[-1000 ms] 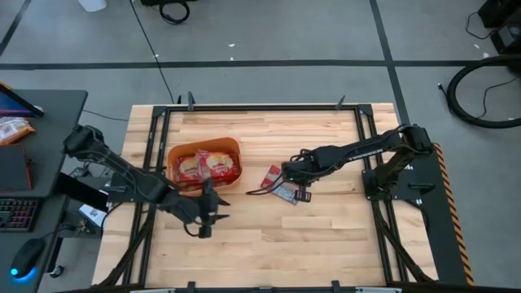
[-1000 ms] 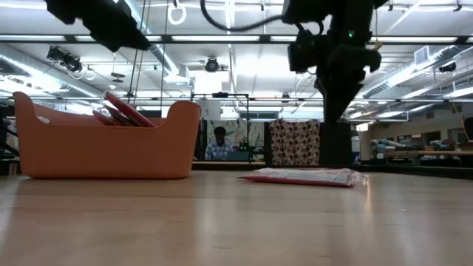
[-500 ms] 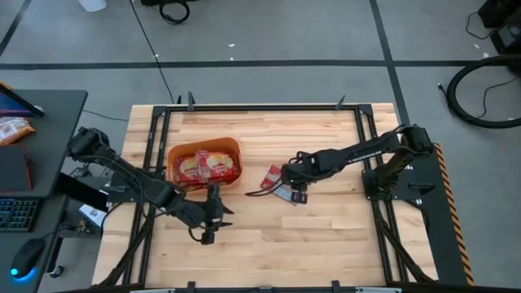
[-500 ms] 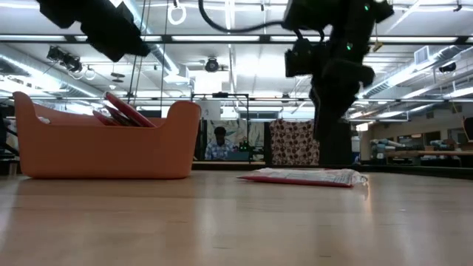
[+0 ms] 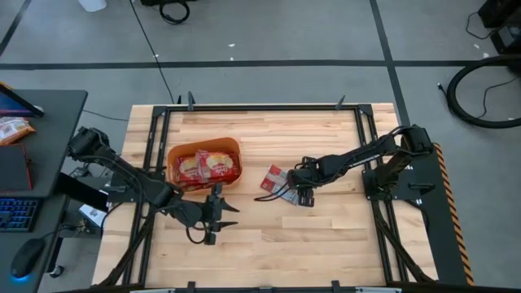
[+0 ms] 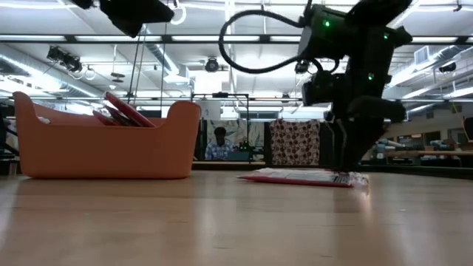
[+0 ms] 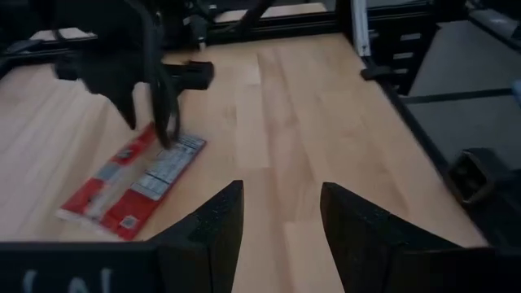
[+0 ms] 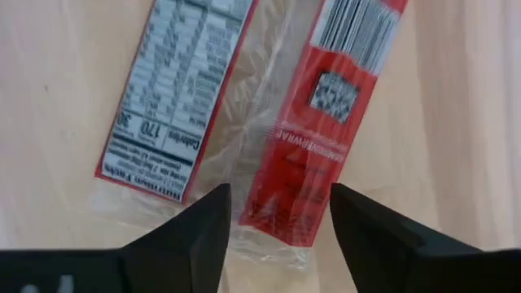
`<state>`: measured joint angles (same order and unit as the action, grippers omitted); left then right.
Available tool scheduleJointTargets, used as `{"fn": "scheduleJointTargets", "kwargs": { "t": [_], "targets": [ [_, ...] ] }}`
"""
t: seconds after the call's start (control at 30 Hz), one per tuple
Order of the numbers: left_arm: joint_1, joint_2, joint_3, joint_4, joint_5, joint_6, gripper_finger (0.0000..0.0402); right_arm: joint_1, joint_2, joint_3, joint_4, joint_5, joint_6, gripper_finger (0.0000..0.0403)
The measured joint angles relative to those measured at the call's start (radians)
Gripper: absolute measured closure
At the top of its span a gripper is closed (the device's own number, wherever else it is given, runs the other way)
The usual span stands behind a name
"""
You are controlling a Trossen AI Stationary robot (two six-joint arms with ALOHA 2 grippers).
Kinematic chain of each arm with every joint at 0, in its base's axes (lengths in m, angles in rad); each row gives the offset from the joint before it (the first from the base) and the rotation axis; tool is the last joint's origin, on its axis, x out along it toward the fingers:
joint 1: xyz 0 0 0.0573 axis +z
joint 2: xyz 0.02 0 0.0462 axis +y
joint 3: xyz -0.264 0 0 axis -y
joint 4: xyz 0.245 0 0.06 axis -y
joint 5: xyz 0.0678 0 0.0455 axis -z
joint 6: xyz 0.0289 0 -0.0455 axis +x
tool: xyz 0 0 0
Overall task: Sort popcorn bags into baskets
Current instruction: Put the red popcorn bag into the orange bin
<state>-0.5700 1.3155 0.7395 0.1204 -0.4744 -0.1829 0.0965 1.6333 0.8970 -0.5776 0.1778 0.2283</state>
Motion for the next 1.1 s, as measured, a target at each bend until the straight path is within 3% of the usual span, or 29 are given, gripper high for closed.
{"fn": "scheduleJointTargets", "kwargs": {
  "t": [0.3,0.77,1.1],
  "targets": [
    [0.026,0.000,0.000,0.016,-0.003,0.023,0.0233,-0.053,-0.003,-0.073,0.064,-0.049,0.006,0.0203],
    [-0.016,0.000,0.000,0.122,0.000,0.169,0.0233,-0.021,-0.002,-0.071,0.062,-0.034,0.007,0.0391],
    [-0.018,0.000,0.000,0.123,0.045,0.169,0.0233,0.018,0.002,0.033,-0.045,-0.011,-0.003,0.0398]
  ]
}}
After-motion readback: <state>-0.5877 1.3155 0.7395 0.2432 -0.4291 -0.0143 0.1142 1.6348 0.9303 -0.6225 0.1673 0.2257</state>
